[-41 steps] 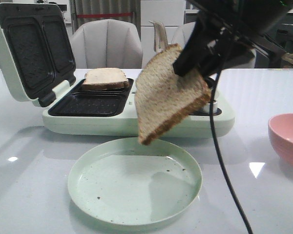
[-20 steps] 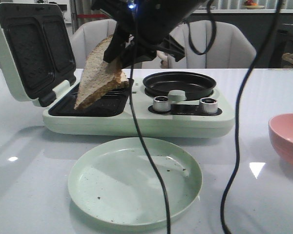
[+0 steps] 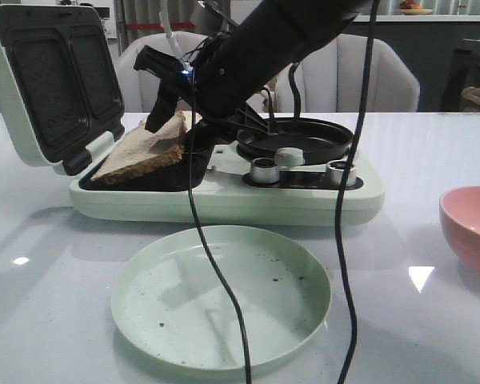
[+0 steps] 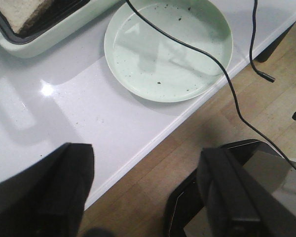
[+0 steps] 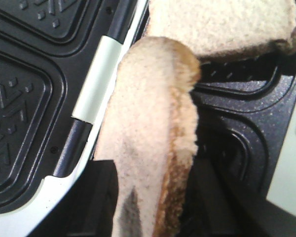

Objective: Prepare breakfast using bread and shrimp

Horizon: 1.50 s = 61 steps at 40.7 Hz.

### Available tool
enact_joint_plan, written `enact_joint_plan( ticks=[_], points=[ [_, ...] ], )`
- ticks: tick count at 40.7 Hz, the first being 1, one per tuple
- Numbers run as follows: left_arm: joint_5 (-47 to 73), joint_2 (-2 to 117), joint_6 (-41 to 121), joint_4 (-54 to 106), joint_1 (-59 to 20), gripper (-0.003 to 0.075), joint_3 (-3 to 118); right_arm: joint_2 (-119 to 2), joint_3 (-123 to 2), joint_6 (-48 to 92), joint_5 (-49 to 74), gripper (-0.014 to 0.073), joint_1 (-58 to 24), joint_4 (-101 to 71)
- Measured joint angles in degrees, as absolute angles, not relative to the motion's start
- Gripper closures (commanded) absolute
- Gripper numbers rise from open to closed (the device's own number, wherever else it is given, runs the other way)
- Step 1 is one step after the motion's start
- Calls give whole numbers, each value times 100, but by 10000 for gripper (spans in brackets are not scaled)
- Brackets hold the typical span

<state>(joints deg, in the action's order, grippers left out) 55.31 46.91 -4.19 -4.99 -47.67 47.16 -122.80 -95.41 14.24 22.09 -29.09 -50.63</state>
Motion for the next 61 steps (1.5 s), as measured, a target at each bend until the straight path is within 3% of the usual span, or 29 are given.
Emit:
enact_joint_plan(
  ticks=[6,17,32,54,58,61],
  points=[
    [5531,4691,-419,-499,-4767,219,4716,-12151,-9550,1497,2631,130,-2735,-4694],
    [5531,4691,-419,-499,-4767,219,4716,-11082,-9378,1461,4035,130,-2559,-2523],
    [5531,4691,-419,-499,-4767,219,4716,-8386,-7031,-54,4616,130,-2559,104],
    [5389,4691,-419,-568,-4767,220,4716,-4773,-4186,-359,4868,130,-2559,389],
    [5364,4691,-419,-568,-4767,263,4716,-4423,-3982,-359,4914,130,-2559,389],
    [5361,4691,-419,-568,-4767,349,4716,-4208,-3927,-359,4935,130,-2559,397]
  ],
)
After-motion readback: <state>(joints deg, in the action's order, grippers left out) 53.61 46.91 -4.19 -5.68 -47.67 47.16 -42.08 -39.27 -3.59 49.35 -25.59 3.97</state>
